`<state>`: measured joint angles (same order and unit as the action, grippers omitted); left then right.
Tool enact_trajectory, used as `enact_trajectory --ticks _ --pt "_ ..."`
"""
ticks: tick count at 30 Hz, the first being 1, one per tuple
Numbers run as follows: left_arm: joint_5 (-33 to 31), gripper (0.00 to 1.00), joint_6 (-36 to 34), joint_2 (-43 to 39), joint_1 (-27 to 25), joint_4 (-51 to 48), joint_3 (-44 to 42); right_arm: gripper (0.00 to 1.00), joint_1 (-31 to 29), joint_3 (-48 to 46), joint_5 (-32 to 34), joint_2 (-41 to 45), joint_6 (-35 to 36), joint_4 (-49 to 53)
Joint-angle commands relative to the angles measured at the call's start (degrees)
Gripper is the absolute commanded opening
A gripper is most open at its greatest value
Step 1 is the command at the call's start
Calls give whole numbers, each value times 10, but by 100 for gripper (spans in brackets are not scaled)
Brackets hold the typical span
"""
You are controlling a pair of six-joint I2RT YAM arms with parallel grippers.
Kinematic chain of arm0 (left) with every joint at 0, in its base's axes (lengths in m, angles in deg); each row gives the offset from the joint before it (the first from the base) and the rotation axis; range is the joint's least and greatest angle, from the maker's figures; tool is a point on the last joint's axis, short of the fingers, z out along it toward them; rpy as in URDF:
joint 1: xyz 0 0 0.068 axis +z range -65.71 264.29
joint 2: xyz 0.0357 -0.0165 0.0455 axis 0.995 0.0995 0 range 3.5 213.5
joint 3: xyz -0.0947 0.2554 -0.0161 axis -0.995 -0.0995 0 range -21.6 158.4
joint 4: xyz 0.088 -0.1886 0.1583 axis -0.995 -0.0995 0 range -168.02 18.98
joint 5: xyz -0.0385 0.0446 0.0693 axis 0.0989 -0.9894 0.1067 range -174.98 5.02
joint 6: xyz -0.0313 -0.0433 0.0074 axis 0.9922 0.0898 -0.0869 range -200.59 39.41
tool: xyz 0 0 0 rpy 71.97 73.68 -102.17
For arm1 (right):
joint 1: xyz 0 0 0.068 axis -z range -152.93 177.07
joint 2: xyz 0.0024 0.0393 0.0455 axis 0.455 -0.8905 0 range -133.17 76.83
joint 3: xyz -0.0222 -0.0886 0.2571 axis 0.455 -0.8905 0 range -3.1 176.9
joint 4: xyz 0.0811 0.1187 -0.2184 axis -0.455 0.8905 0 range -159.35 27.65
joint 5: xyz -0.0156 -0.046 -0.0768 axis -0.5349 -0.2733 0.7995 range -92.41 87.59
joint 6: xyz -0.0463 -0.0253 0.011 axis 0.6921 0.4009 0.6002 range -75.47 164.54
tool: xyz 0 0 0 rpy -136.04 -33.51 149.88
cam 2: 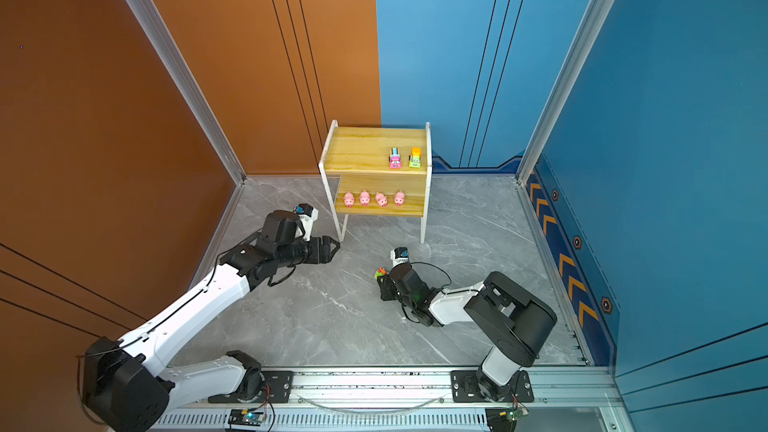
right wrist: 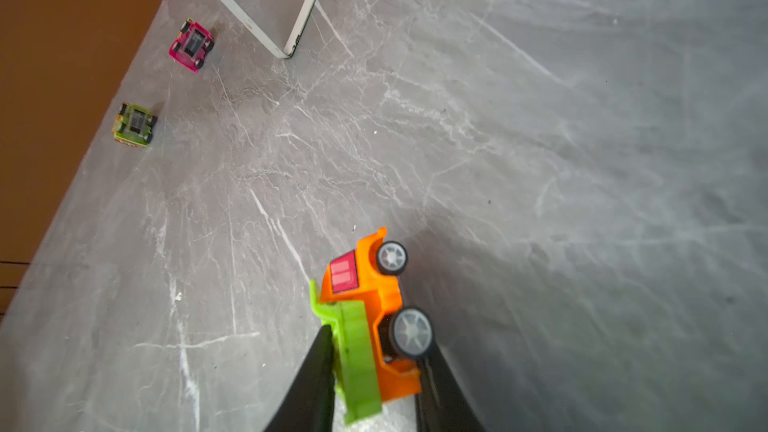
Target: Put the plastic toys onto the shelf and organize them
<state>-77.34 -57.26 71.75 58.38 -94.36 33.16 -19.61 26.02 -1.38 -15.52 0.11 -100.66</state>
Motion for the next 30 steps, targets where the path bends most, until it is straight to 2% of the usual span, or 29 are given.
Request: enact_trajectory --ticks 1,9,10,14,18,22,30 --pt "11 81 -11 -14 -3 6 1 29 16 -29 -44 17 -117 0" --pt "7 81 -10 -23 -5 6 -1 32 61 -89 -120 -24 -248 -134" --pt "8 81 -10 -24 -5 6 0 32 83 -97 -126 -33 -265 -161" --pt "8 81 -10 -23 -6 6 1 36 104 -130 -130 -76 -326 -265" --pt "8 81 -11 -24 -6 6 1 44 122 -169 -122 -130 -373 -394" --pt "7 81 -11 -24 -6 6 0 49 134 -197 -111 -167 -382 -465" --pt "8 81 -10 -16 -6 5 1 54 152 -236 -62 -181 -360 -499"
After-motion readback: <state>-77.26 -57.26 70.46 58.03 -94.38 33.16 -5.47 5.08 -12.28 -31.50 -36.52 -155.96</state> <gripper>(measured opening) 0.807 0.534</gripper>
